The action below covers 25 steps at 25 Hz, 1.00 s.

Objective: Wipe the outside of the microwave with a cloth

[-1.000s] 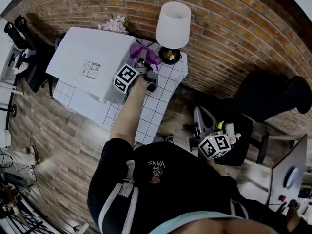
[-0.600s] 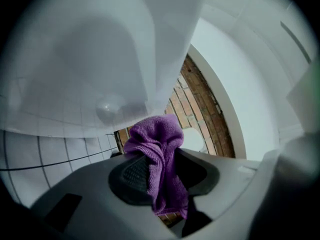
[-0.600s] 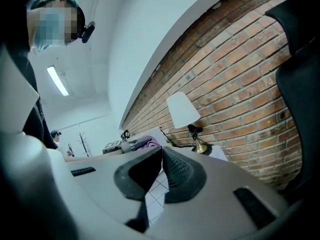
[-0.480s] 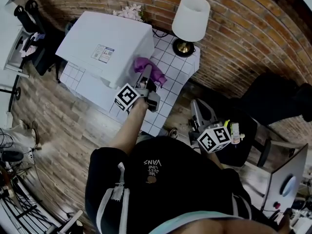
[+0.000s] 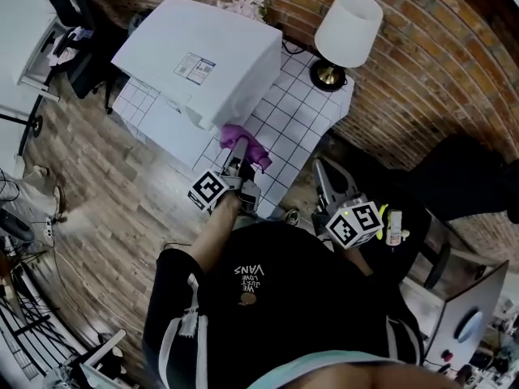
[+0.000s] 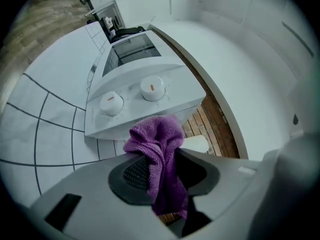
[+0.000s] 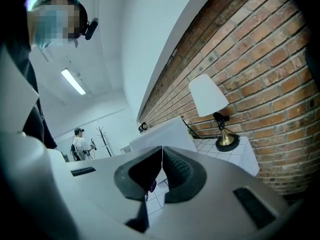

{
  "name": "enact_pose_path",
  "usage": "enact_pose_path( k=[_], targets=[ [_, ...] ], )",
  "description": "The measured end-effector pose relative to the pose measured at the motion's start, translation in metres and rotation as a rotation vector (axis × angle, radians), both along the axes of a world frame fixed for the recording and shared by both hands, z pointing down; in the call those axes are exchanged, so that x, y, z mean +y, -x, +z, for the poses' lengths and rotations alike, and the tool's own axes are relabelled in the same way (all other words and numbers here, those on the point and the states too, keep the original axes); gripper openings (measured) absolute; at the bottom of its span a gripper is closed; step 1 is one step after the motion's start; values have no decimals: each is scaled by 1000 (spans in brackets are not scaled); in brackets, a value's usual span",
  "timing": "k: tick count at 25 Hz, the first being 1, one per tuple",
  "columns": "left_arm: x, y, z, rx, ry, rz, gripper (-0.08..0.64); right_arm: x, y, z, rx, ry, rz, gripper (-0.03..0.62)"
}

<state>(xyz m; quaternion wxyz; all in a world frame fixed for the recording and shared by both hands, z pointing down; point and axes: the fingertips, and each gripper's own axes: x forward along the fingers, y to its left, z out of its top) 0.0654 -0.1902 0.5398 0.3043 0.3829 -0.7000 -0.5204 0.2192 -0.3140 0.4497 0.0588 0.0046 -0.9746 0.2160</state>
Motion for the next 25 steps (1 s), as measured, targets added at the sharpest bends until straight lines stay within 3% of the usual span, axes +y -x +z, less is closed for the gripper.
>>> enact_pose_path(
  k=[6, 17, 25],
  targets=[
    [-27, 21, 3, -10, -11, 4, 141, -15, -16, 4, 13, -6, 61, 3],
    [-126, 62, 9, -14, -30, 65, 141, -64, -69, 8, 55, -1, 292, 5],
    [-193, 96, 10, -22, -33, -3, 141, -90, -89, 10, 88, -17, 367, 5]
  ],
)
